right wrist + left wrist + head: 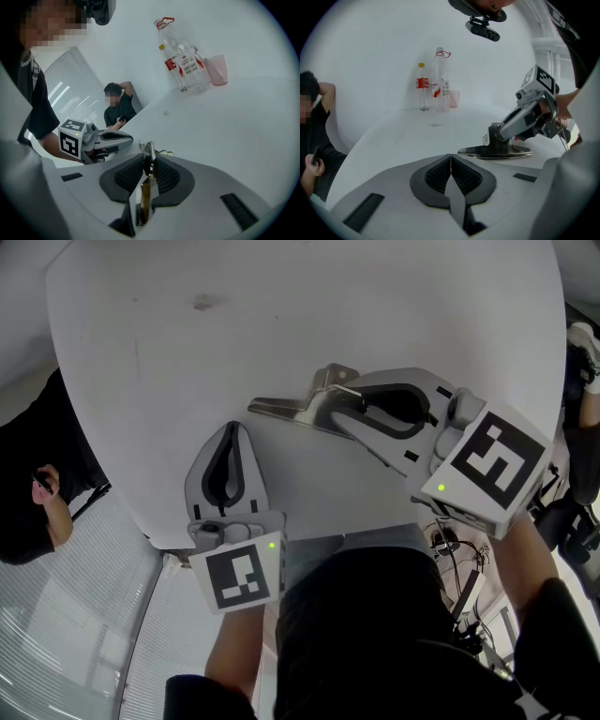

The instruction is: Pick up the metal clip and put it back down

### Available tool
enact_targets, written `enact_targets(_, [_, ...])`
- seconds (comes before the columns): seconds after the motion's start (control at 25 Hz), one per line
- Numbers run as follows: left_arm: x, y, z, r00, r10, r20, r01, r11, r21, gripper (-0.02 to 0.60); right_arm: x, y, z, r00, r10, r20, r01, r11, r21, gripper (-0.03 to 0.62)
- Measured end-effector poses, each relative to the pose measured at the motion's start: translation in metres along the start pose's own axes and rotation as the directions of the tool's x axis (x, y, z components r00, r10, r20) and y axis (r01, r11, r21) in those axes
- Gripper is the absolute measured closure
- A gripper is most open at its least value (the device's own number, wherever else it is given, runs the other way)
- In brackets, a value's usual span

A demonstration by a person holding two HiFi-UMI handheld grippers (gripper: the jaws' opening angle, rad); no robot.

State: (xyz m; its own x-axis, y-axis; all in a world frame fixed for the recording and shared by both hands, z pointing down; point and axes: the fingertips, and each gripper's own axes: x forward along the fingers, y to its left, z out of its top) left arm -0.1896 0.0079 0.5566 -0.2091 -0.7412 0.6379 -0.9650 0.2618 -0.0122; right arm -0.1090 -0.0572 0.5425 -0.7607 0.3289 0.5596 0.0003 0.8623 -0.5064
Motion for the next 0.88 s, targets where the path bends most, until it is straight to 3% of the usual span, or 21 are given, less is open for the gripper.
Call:
enact_targets(0.36, [-0.002,0.002,0.009,1.0,-0.009,0.017,0.009,1.0,0.001,0.56,-0.002,-0.001,0.007,0.996,0.012,0.085,-0.015,1.0,0.028,0.544])
enact_targets(0.88, [0.003,-0.002,0.02,0.999,-0.042,0.028,0.042,0.999,0.005,0.56,-0.006,-0.003,0.015,0.991,-0.017,0.133,0.006,0.997,0.083,0.549])
